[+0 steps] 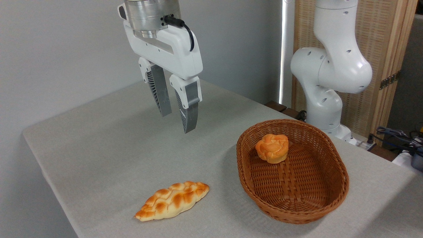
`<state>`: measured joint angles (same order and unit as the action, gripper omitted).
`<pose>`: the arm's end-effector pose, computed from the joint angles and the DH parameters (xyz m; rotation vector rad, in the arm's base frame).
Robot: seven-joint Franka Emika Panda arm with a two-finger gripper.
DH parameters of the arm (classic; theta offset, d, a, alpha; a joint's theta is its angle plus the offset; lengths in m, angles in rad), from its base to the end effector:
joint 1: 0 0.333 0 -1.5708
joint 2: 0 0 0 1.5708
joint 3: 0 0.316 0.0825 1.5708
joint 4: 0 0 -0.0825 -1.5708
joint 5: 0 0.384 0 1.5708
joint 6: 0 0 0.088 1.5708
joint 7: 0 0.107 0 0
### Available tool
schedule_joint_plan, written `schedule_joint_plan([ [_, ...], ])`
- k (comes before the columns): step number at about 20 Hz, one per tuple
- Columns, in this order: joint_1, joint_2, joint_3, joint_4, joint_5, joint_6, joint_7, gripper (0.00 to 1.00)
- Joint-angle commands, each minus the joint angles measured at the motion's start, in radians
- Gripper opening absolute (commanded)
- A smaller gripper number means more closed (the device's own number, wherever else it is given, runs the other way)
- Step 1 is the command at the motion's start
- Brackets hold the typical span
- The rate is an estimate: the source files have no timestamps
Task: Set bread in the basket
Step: 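Lower the open gripper down onto the braided bread roll, then close the gripper on the braided roll's end and lift it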
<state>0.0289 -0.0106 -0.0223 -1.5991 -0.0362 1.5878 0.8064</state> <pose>0.5525 -0.0002 0.6186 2.8634 -1.2092 0.0211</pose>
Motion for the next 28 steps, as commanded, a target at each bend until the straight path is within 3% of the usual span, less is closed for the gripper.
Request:
schedule_joint_plan([
  [1,0.003,-0.015,0.002,-0.045,0.002,0.027,-0.006,1.00],
  [7,0.003,-0.038,0.002,-0.136,0.001,0.158,-0.004,1.00],
  [16,0.003,-0.028,-0.008,-0.435,0.018,0.563,0.005,1.00],
  [18,0.003,-0.008,-0.008,-0.484,0.019,0.595,0.011,1.00],
  [21,0.003,0.030,-0.008,-0.495,0.076,0.623,0.049,1.00],
  [24,-0.003,0.064,-0.028,-0.510,0.076,0.649,0.048,1.00],
  [26,-0.003,0.064,-0.031,-0.513,0.068,0.658,0.050,0.82],
  [28,-0.003,0.064,-0.034,-0.515,0.065,0.653,0.050,0.39],
])
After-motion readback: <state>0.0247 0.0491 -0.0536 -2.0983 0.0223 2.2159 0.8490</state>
